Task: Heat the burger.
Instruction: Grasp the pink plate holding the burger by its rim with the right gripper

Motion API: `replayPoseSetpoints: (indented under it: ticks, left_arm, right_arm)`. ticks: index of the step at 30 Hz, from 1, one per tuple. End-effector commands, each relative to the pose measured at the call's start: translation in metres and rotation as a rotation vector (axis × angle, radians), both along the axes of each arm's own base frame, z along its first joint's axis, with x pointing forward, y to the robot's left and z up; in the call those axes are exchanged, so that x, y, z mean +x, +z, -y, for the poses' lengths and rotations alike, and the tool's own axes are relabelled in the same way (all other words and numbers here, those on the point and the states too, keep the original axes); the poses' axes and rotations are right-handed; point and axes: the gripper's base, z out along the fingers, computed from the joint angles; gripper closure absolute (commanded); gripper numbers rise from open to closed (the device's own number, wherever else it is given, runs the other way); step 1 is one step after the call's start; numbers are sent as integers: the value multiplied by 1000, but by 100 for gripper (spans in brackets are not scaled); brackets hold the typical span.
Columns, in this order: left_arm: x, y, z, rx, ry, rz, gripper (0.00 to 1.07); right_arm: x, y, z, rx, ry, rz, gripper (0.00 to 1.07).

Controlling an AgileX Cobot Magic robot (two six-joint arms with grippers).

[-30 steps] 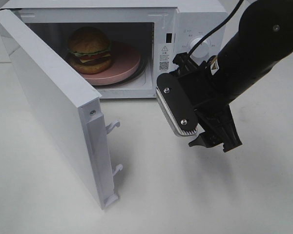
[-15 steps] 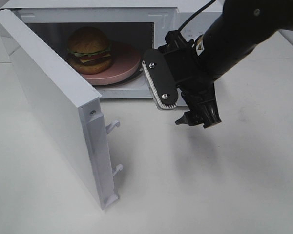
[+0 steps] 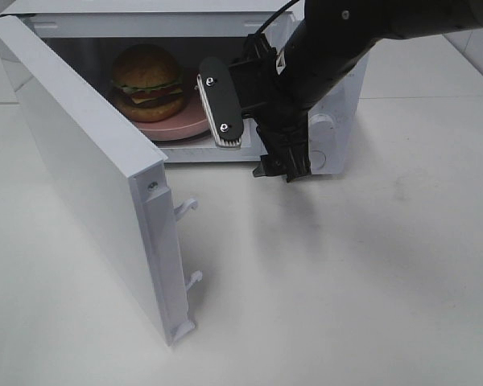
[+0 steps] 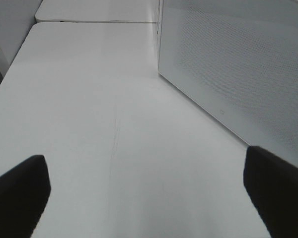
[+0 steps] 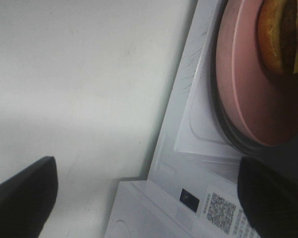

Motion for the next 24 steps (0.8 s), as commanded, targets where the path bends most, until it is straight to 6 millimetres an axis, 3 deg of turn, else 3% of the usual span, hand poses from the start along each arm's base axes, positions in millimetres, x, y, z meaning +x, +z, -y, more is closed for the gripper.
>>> replayPoseSetpoints:
  ticks: [1,10,15,24]
  left_arm:
    - [-2,0,1,-5,-2,23,9]
    - [-2,0,1,-5,-2,23,9]
    - [-2,0,1,-5,-2,23,9]
    - [-2,0,1,-5,-2,23,9]
  right_arm:
    - [4,-3,-11,13,0,1,15]
    - [16,-16,-34,25,7,-7,17]
    - [33,-25,-48,59,-38,-13,18]
    - [51,-35,-59,67,-83,-22,20]
